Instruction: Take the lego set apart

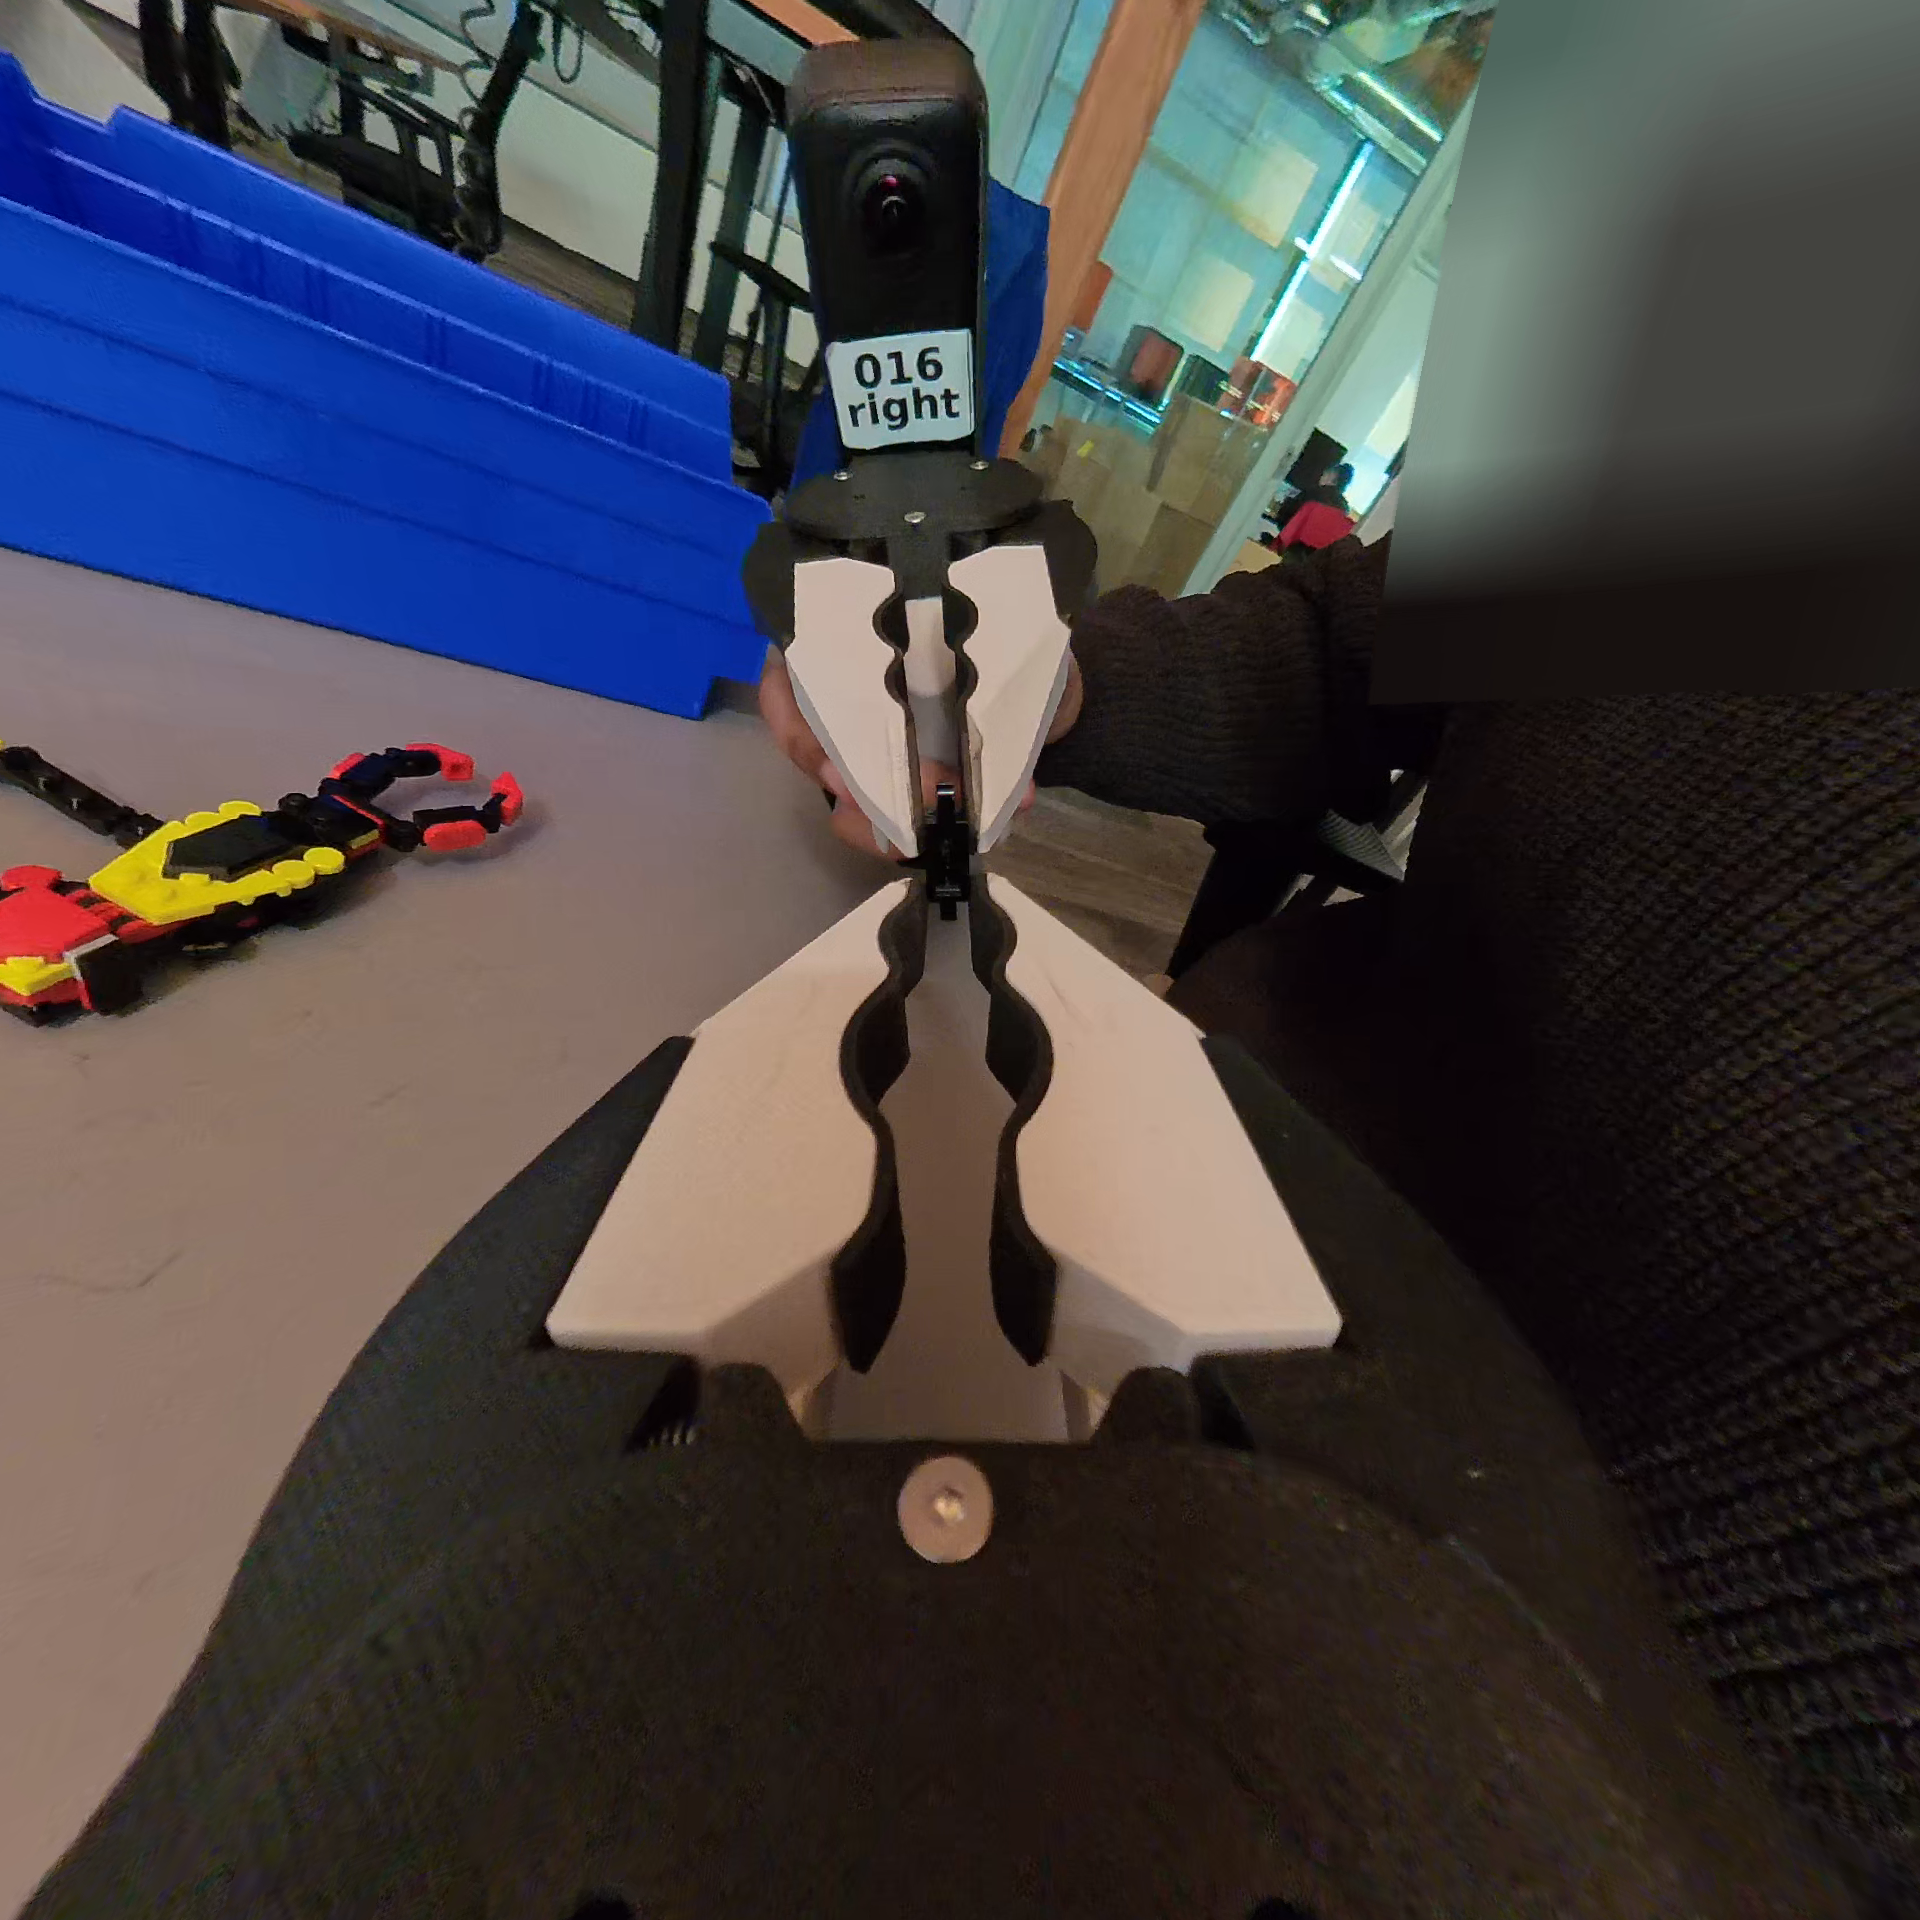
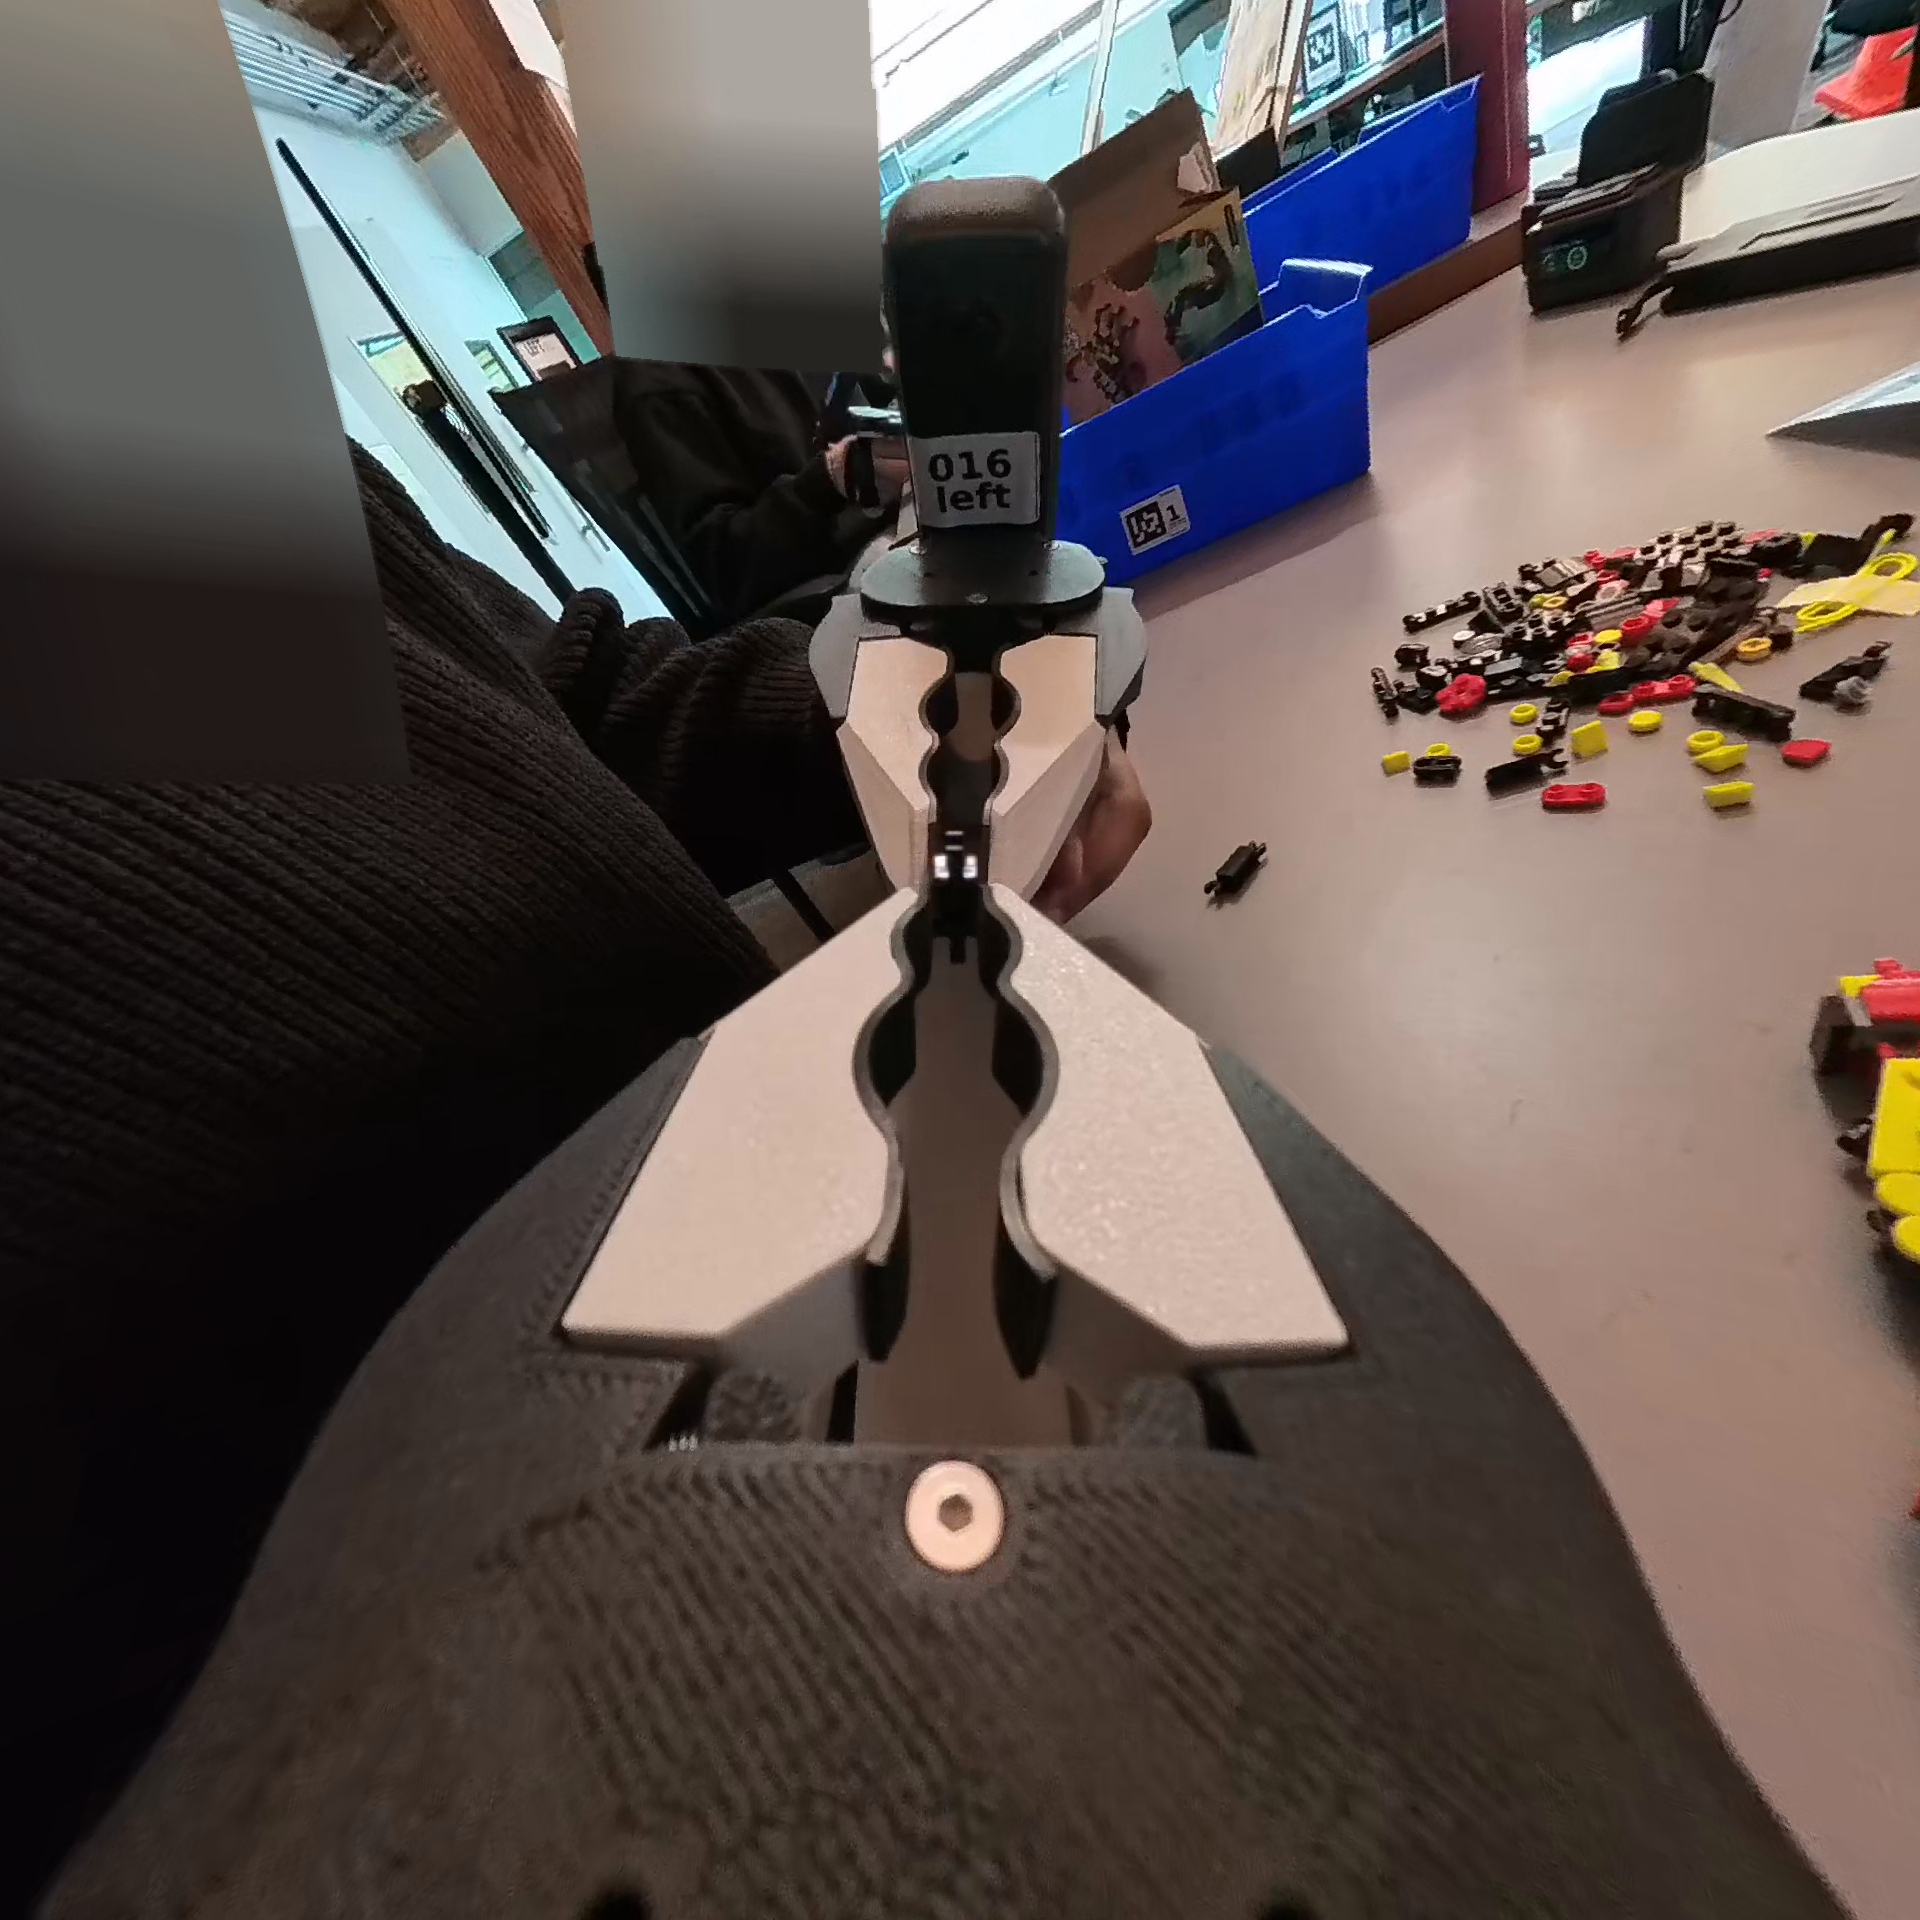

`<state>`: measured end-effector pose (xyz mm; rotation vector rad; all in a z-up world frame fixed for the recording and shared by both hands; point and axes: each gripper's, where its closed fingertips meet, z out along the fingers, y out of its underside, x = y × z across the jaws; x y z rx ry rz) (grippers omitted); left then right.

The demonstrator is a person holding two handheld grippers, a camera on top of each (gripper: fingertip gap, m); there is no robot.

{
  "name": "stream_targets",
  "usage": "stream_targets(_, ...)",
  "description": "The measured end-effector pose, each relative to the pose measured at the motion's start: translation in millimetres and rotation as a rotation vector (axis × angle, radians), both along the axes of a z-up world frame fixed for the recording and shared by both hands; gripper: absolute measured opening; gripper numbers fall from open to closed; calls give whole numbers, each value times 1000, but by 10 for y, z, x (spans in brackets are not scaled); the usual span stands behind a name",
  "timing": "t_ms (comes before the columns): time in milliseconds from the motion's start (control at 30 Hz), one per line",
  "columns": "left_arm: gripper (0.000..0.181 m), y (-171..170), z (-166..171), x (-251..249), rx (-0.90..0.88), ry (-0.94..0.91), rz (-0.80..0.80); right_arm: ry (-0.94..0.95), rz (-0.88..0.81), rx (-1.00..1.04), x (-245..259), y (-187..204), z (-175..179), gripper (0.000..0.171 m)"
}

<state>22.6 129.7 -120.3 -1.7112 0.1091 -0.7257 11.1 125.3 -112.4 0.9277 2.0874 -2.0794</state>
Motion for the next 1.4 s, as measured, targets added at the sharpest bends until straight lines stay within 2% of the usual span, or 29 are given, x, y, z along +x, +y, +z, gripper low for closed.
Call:
stream_targets(100,13,5,30,-29,19,3,21,-19,14,24,13,0,-47,6)
stream_targets(167,5,-5,31,-35,16,1,18,-20,13,35,15,-6,-63,6)
stream_targets(733,4,3,27,-33,12,10,18,11,5,23,6,-4,-40,7)
stream_targets(867,4,6,53,-39,23,9,25,33,11,12,23,-19,0,18)
stream_targets(933,4,0,75,-15,28,6,14,33,13,9,28,-30,10,18)
stream_targets(1133,3,14,138,6,23,12,35,28,15,-10,40,-7,86,13)
stream_targets(1167,4,19,159,-11,29,16,53,35,6,-9,33,11,108,6)
stream_targets(1400,4,28,163,14,15,37,61,79,2,42,64,19,127,6)
